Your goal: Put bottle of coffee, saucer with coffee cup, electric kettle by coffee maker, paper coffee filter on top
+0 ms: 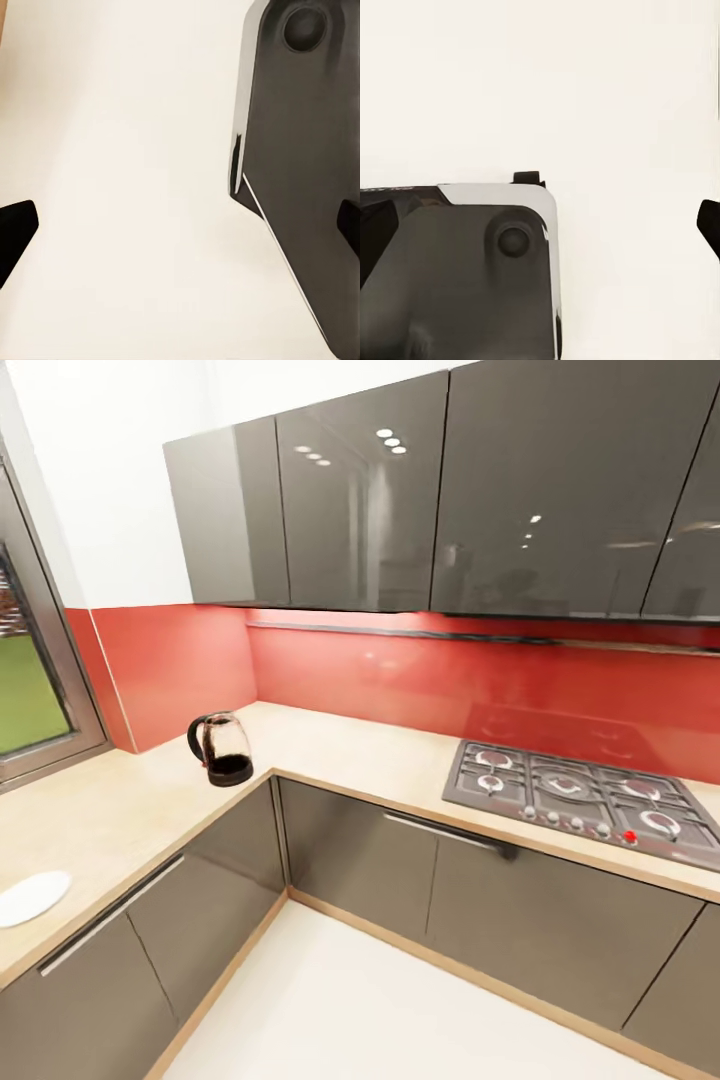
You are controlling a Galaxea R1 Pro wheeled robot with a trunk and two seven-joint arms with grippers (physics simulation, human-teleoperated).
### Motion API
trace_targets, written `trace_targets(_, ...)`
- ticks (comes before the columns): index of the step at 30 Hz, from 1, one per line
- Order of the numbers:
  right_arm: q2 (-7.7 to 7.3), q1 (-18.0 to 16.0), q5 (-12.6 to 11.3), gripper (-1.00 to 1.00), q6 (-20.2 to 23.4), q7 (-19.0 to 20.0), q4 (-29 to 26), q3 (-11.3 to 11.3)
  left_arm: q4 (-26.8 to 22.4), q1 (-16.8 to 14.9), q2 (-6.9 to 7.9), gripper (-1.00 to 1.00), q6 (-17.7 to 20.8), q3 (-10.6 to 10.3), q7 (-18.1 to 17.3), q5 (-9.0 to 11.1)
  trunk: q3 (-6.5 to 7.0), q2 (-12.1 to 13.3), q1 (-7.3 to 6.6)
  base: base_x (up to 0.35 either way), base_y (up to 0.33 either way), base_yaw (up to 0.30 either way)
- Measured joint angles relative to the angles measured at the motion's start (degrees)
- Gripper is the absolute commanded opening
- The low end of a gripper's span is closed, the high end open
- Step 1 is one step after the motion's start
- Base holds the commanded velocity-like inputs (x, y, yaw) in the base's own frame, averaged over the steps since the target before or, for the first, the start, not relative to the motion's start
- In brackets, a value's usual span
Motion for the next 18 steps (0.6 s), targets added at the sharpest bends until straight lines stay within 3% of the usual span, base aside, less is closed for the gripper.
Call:
trace_targets(13,0.02,0.0,0.0,1.0,0.0,0.0,0.0,0.0,-0.05,0.0,0.0,1.0,-0.11,0.0,0.01,0.02,0.0,0.0,0.0,0.202,-0.274,0.272)
trace_targets(18,0.02,0.0,0.0,1.0,0.0,0.0,0.0,0.0,-0.05,0.0,0.0,1.0,-0.13,0.0,0.01,0.02,0.0,0.0,0.02,0.074,-0.305,0.277)
